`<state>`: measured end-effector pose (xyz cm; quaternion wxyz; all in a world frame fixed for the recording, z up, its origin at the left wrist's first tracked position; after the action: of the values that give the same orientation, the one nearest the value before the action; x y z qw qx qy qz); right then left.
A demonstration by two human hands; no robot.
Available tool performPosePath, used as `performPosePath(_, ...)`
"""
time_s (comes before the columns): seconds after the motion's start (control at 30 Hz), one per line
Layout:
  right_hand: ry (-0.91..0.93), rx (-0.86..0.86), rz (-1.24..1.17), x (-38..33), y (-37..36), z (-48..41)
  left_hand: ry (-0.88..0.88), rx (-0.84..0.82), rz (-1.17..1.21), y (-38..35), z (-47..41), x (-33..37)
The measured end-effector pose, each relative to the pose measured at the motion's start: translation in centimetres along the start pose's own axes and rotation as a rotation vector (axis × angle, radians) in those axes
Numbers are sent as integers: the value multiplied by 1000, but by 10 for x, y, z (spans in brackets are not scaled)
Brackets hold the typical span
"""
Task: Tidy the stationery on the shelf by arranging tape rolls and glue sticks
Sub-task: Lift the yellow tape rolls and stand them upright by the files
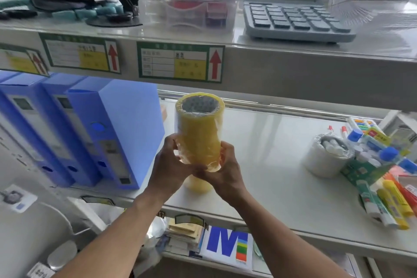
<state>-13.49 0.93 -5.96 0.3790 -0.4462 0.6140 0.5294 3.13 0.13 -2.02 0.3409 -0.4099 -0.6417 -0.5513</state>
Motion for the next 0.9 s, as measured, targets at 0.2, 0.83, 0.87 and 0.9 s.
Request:
performPosePath(0.2,-17,-94,46,16,-13,3,20,-87,126,0,-4,-30)
performPosePath(0.83,-125,-66,192,39,-62,-21,159,-143,102,8,-13,-120)
performPosePath(0.87,-125,-66,190,39,-64,-22,160,-142,106,9,-14,-121)
performPosePath(0.9,-127,-65,189,39,-64,-23,160,-141,113,10,-15,-121)
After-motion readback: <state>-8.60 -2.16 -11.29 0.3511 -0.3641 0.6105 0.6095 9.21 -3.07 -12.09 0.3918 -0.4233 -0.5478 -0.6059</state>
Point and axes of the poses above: each hand's wrist, its own z-axis away from the middle knuckle, its own y-axis out of the back of the hand, x = y × z, the point moved 4 cm from there along -z, towards the middle knuckle, and after that the axes turned 4 degrees about -x, right-handed, at the moved point
